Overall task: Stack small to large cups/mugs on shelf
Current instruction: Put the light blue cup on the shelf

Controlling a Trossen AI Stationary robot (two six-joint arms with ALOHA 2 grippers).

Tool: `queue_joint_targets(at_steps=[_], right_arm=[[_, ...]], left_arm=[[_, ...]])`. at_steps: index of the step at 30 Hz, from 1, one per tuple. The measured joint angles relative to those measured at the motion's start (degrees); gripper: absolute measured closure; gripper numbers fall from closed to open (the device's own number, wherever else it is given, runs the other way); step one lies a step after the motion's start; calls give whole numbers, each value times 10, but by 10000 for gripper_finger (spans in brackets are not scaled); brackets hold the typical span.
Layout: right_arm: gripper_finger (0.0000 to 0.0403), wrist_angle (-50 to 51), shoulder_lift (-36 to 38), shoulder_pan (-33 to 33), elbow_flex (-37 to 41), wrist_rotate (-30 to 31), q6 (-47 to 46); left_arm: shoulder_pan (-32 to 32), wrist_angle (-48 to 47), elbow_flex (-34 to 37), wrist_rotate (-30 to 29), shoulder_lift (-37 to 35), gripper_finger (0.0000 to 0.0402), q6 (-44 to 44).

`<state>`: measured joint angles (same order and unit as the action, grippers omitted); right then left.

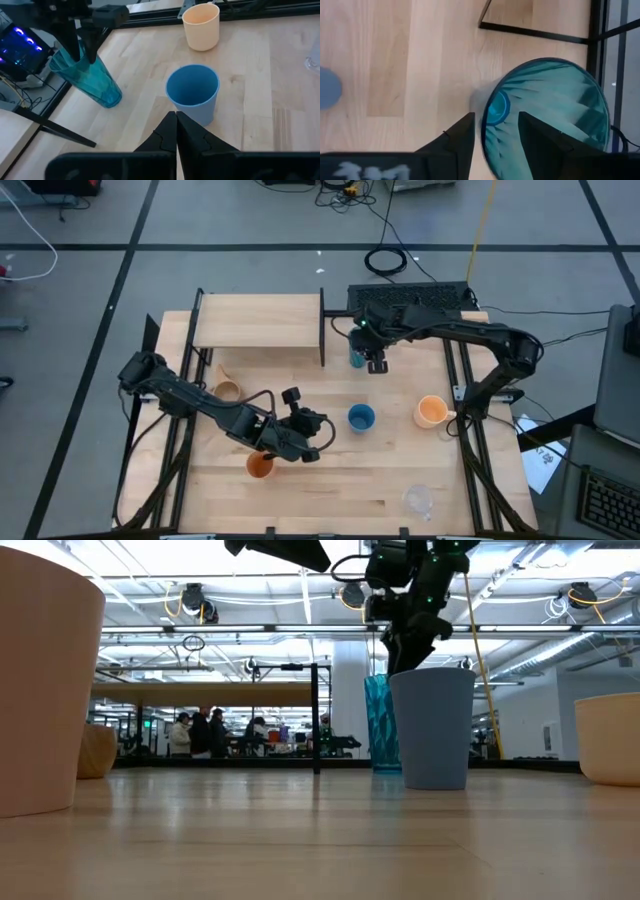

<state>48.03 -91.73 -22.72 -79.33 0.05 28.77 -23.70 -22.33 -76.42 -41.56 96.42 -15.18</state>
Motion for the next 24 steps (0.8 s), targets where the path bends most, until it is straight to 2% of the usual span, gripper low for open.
queue_joint_targets(at_steps=[5,12,17,24], right_arm=[[295,-2,-12,-1,0,-1,0],[393,8,-15,-1,0,-1,1],[393,22,2,8,0,0,-1],[399,28,81,29,0,-1,-52]], left_arm=[[-1,0,0,0,0,398,0],[-1,-1,0,0,0,397,0],[-1,0,0,1,0,394,-10],[0,17,0,1,0,391,-17]])
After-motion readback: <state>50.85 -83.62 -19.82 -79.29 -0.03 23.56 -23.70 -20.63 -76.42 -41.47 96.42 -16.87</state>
